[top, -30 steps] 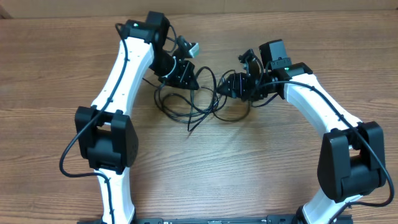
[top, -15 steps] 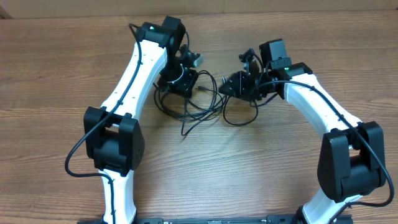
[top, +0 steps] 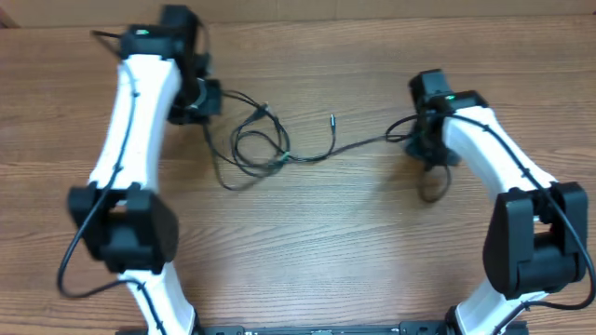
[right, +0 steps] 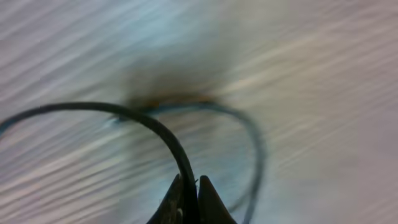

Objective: Untangle cables
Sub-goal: 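Stretch the cables wide, left gripper back-left and right gripper far right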

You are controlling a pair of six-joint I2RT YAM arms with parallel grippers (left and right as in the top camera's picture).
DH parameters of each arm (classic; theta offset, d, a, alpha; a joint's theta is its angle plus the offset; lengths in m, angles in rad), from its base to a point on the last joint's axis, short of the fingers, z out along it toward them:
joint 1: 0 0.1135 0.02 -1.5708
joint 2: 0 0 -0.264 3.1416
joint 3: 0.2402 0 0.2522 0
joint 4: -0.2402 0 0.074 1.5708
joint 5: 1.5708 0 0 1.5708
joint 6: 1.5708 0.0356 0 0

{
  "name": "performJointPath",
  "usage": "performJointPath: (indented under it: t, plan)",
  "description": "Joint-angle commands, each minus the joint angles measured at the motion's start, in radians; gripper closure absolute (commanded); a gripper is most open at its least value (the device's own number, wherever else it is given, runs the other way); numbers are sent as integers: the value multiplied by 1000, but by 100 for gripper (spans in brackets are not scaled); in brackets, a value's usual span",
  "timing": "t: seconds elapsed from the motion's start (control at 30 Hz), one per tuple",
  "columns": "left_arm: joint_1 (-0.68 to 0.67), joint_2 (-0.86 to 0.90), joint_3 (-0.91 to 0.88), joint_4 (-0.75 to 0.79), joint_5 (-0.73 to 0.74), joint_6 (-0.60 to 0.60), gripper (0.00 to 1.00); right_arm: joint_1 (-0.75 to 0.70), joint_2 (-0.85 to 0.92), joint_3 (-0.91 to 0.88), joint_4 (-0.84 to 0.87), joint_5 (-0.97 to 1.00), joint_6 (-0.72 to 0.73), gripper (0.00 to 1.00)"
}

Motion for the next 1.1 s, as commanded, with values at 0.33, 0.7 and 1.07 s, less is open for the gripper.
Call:
performJointPath:
  t: [0.33, 0.7, 1.07]
  plan:
    - [206, -130, 23, 47, 76, -100, 96, -342, -32, 579, -283, 313, 46, 96]
    - [193, -130, 23, 66, 128, -130, 96, -472, -33, 1015, -302, 315, 25, 96]
    - [195, -130, 23, 47, -70, -387, 96, -562, -32, 1152, -307, 286, 60, 96]
